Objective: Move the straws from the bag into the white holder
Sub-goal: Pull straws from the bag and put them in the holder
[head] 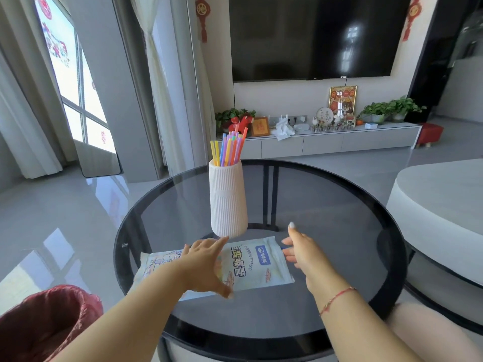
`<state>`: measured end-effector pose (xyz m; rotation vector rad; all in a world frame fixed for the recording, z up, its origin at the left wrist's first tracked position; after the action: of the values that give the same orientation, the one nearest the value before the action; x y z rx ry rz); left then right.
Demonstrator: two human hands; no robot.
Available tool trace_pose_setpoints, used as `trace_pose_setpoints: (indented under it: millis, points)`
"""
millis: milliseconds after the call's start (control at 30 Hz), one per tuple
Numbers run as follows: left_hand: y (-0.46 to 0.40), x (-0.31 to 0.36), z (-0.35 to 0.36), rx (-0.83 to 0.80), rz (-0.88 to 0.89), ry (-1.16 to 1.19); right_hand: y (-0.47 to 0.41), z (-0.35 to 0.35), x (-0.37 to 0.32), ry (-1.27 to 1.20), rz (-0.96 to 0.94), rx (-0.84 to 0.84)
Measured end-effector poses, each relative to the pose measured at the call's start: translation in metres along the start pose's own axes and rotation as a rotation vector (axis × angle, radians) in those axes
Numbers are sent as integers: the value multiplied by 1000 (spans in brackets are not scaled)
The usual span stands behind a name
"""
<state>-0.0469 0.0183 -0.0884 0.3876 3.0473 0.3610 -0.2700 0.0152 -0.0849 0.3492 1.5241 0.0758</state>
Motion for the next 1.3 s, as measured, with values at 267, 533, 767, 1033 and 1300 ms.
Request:
trace_pose_setpoints:
  millis: [267, 533, 767, 1033, 1300]
  points:
    - [2, -3, -9, 142, 13, -50, 10, 6, -21, -157, -124, -6]
    - [13, -12, -24, 308, 33, -9, 6, -32, -46, -288, -513, 447]
    - [27, -5, -46, 321, 80, -156, -18, -19, -34, -483, -188, 243]
    - [35, 14, -105, 307, 141, -761, 10, 37, 4, -519, 122, -75]
    - [40, 24, -112, 308, 166, -864, 13, 33, 8, -516, 75, -39]
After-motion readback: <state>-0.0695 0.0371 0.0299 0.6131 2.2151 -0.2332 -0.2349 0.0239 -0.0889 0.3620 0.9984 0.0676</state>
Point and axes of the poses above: each hand's wrist, its own y-axis away from the middle knuckle, its own z-axis out of the palm, x = y × z, the point moved 3 cm from there along -y, towards the middle knuckle, and after that the axes turned 13 degrees about -y, right-handed, at the moved point
